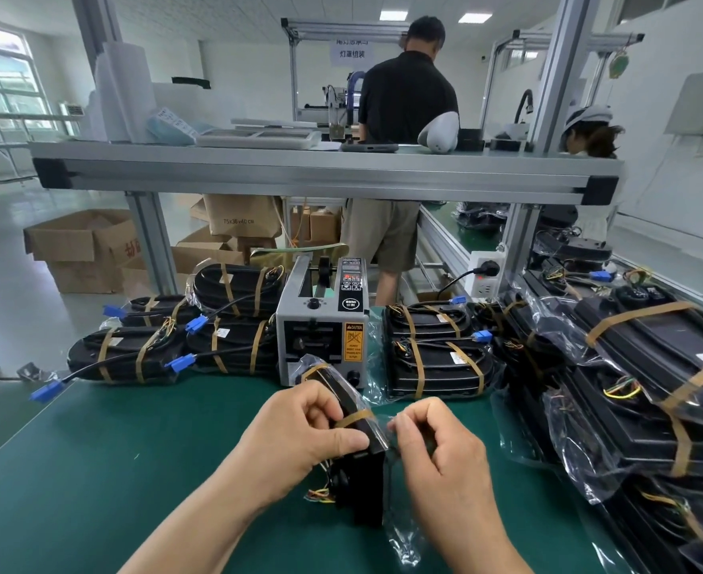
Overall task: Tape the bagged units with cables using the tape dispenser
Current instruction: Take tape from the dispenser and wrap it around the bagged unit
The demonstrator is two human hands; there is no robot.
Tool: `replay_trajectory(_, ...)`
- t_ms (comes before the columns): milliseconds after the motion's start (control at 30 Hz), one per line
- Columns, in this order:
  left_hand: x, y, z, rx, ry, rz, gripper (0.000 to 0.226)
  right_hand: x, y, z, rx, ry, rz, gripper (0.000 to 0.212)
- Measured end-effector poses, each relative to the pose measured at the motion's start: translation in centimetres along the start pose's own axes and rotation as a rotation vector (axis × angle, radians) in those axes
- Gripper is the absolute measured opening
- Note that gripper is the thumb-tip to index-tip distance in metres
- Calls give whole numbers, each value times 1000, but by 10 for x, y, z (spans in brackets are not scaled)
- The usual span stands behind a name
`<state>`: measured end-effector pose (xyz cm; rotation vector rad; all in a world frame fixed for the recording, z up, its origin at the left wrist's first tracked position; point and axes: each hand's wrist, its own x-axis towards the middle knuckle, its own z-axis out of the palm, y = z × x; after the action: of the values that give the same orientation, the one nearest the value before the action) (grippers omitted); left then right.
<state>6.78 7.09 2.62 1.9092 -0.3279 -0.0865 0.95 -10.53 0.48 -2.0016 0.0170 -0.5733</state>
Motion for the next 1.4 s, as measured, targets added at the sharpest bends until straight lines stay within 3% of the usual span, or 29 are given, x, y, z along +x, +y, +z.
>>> replay_trajectory(200, -5, -5, 11, -88, 38, -7, 36, 66, -35, 7, -241, -213, -22, 18)
replay_trajectory(333, -6, -5, 10, -113, 24, -32, 42, 98, -51, 32, -530, -427, -58, 27)
replay_trajectory(467, -5, -7, 4, -100, 14, -56, 49, 110, -54, 40, -648, -494, -121, 21)
replay_trajectory(733, -3, -10, 3, -106, -29, -62, 44, 109, -56, 46, -847, -450, -236, 20)
replay_trajectory(933, 5, -4, -5, -85, -106, -47, 35, 99, -38, 41, -717, -322, -45, 17)
replay_trajectory(1000, 17, 2, -11, -140, 1, -45, 22, 101, -30, 33, -714, -303, 8, 16)
replay_trajectory(1133, 66, 1, -24, -435, 328, -327, 17, 102, -19, 15, -659, -311, 75, 21)
replay_trajectory(1267, 101, -7, -19, -651, 362, -597, 16, 99, -11, 12, -624, -292, 86, 20)
replay_trajectory(1400, 115, -13, -11, -704, 393, -677, 19, 95, -5, 13, -497, -252, 156, 23)
